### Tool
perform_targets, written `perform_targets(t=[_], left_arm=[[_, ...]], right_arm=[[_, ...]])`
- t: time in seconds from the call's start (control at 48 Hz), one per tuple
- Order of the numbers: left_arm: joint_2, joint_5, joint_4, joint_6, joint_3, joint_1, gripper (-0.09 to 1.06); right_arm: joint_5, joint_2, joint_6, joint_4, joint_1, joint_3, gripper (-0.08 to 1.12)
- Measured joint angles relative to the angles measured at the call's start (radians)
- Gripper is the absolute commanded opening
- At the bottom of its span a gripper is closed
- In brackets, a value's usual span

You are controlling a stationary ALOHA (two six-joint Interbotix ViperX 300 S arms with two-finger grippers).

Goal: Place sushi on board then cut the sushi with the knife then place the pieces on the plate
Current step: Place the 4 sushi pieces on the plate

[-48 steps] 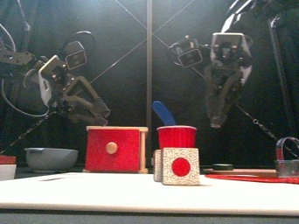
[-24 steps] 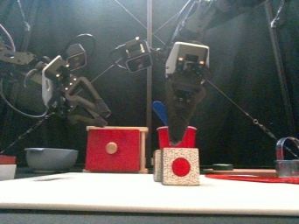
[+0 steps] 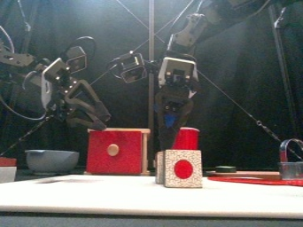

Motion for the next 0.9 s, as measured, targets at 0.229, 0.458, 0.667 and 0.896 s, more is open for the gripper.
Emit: perform_targets(t=[0.229, 0.458, 0.667, 0.896], left_arm=[[0.0, 0.0, -0.005, -0.002, 0.002, 0.0, 0.87], [0.0, 0.0, -0.005, 0.0, 0.002, 0.0, 0.87], [0.0, 0.009, -0.005, -0.002, 0.002, 0.0, 0.87], [0.0, 0.032, -0.029, 0.0, 0.002, 0.0, 0.87]], right_arm=[[-0.003, -0.002, -0.015, 0.04, 0.003, 0.0, 0.85], [-0.031, 0.035, -0.015, 0.04, -0.005, 0.0, 0.84], [-0.038, 0.052, -0.014, 0.041, -0.015, 0.0, 0.76], [-0.06, 0.044, 0.008, 0.048, -0.023, 0.031, 0.58]])
